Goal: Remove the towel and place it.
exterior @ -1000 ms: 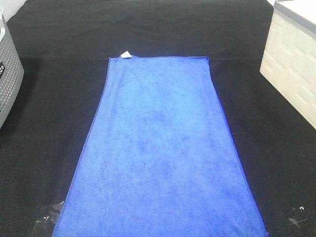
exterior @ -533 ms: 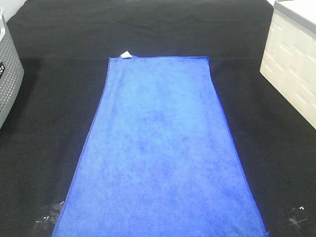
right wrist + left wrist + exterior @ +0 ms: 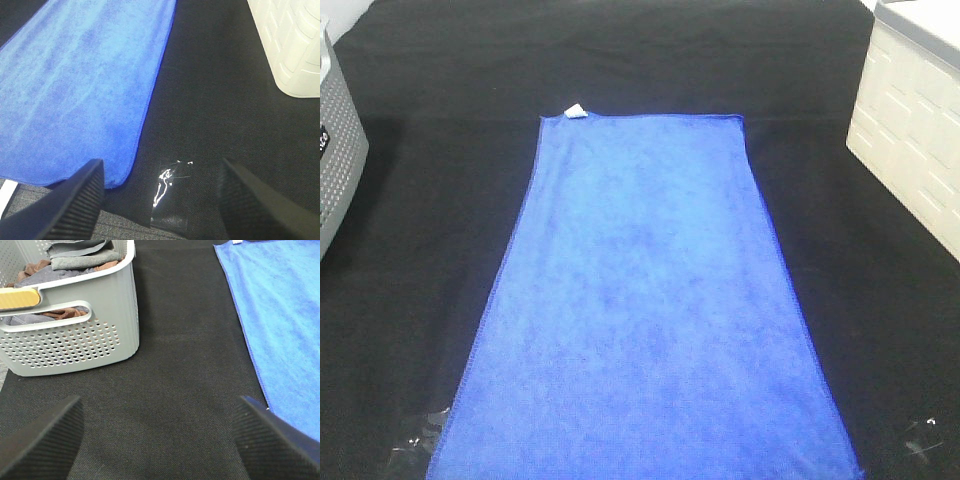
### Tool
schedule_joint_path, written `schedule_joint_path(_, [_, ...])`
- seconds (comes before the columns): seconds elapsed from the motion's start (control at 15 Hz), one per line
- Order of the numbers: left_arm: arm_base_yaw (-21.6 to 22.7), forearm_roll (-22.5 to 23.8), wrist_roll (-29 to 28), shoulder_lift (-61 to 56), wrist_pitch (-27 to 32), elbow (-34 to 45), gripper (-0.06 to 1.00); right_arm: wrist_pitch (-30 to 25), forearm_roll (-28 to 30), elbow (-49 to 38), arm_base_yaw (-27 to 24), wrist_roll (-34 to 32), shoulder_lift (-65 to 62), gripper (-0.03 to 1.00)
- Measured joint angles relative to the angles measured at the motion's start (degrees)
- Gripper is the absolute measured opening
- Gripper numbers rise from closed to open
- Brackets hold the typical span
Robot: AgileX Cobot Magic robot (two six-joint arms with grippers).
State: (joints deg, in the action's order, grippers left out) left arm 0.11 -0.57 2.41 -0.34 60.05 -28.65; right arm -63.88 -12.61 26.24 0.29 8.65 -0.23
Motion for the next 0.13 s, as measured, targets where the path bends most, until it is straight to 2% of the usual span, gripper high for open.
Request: schedule_joint_path(0.13, [0.00,0.00,0.00,0.00,0.00,0.00,0.76,0.00,0.00,0.00,0.00,0.00,0.00,0.64])
